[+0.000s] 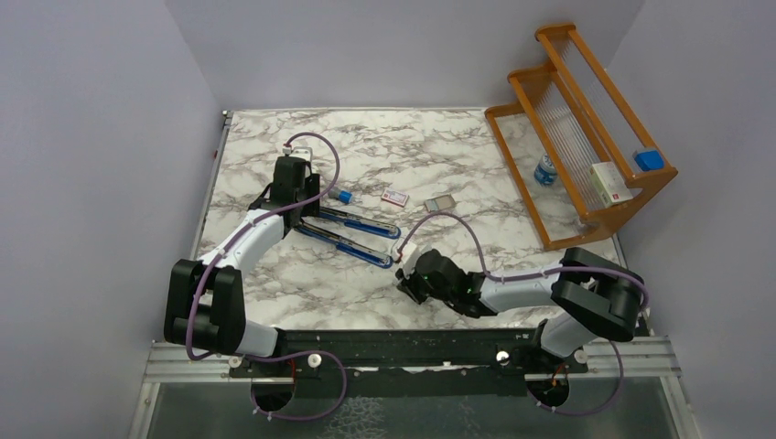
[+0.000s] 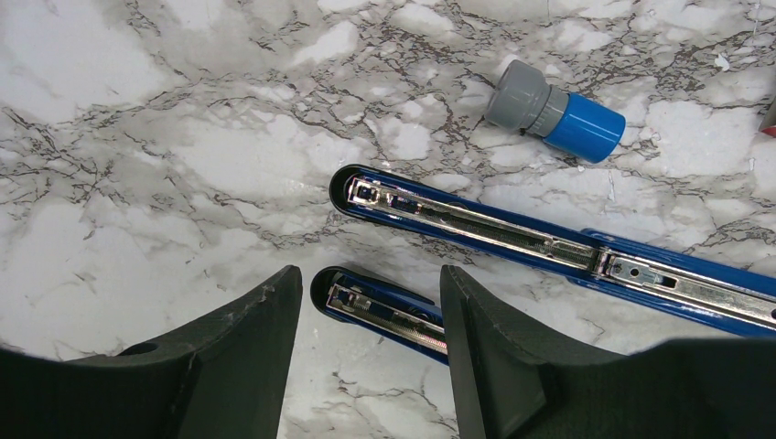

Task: Load the staples into the stapler

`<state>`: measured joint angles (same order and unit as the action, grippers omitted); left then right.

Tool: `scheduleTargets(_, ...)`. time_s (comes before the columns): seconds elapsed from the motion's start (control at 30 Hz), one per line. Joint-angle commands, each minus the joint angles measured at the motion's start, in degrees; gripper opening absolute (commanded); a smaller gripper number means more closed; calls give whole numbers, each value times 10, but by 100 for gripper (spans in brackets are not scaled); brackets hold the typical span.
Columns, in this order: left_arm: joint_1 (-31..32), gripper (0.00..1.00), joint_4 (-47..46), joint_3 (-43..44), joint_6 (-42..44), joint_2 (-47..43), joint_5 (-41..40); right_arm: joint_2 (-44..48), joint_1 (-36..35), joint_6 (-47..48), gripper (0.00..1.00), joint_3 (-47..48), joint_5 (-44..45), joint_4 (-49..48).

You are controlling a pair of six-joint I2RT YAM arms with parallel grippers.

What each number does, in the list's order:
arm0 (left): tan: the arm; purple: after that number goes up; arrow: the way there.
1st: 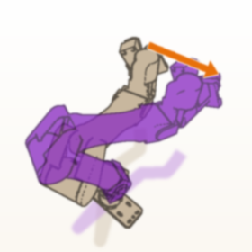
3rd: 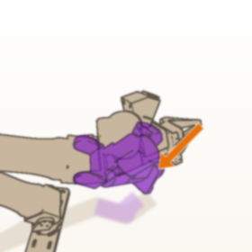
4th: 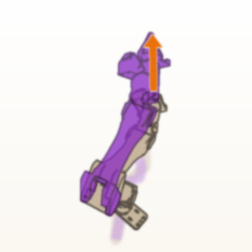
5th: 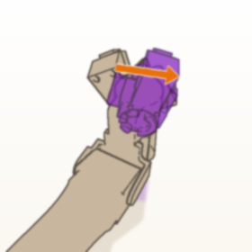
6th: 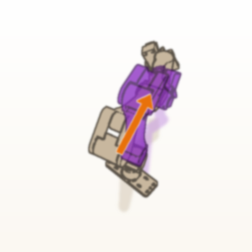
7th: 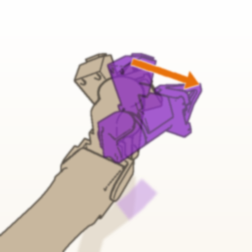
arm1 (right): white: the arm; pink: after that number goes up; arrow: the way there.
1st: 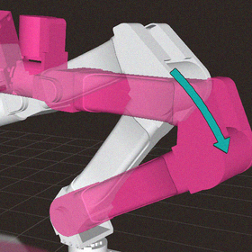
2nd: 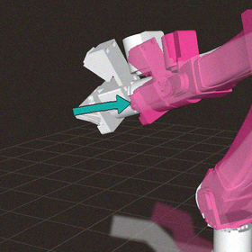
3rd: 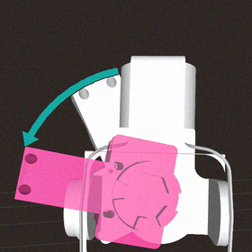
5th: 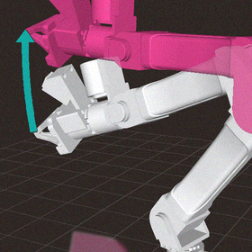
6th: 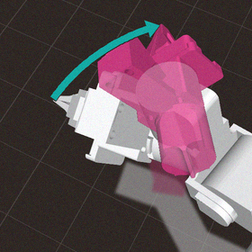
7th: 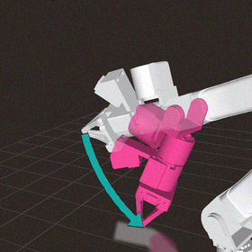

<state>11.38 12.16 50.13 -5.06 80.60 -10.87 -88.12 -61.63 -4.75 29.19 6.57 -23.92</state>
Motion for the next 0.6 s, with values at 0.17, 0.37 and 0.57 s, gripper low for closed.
scheduleTargets(0.17, 3, 60, 1, 19, 2, -13, 1, -8, -19, 86, 7, 80, -125, -33)
scheduleTargets(0.37, 3, 60, 1, 19, 2, -17, -1, -108, -19, 108, 7, 128, -190, -93)
scheduleTargets(0.57, 3, 61, 1, 18, 4, -19, -7, -177, -19, 124, 8, 193, -233, -121)
